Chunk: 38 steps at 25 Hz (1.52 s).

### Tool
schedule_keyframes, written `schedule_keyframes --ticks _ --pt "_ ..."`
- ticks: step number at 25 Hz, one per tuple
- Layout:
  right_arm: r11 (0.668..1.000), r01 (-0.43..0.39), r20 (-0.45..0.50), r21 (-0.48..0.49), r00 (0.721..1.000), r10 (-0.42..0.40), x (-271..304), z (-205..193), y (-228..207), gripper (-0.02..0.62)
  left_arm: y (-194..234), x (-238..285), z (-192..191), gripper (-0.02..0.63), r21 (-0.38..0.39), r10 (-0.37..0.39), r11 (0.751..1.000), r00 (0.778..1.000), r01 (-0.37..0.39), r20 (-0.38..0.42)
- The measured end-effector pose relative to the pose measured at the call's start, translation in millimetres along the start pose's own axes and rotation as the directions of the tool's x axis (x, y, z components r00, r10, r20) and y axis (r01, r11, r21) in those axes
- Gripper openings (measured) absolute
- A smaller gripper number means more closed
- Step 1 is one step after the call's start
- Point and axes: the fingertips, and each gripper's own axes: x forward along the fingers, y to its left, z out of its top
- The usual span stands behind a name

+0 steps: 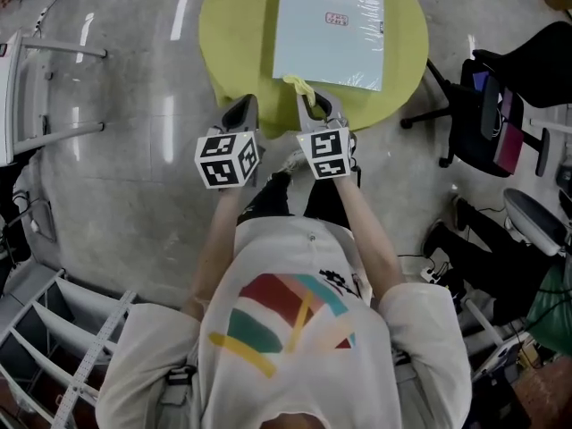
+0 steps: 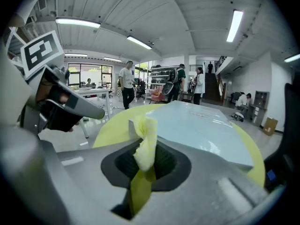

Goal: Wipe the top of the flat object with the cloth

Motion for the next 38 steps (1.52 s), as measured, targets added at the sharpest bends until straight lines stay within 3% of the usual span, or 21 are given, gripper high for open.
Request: schedule_keyframes --ticks 8,14,24,28,33,38 --pt "0.977 0.179 -0.036 0.112 0.984 -0.177 -55 -38 -88 0.029 -54 34 9 0.014 0.019 -0.06 0.998 0.998 0.06 -0.012" --pt "0.962 0.238 -0.052 0.137 0.971 -0.233 -82 -58 -133 0.029 -101 56 10 0.014 0.059 -0.118 0.991 0.992 0.12 -0.036" --pt "0.97 0.191 -0.036 0.149 0.982 -0.187 -93 -65 -152 0.029 -145 74 23 0.014 0.084 -0.144 0.986 0.989 0.146 -0.024" --pt "0.977 0.159 0.033 0.142 0.986 -0.165 -109 -44 -157 0.029 -144 70 28 0.014 0.083 -0.137 0.987 0.991 0.136 0.0" --pt "0.977 0.187 0.123 0.103 0.972 -0.199 -112 -12 -197 0.028 -128 68 32 0.014 0.035 -0.12 0.992 0.992 0.119 0.023" --pt "0.986 0.105 0.149 0.13 0.981 -0.124 -57 14 -267 0.028 -120 63 34 0.014 0.024 -0.079 0.997 0.996 0.078 0.029"
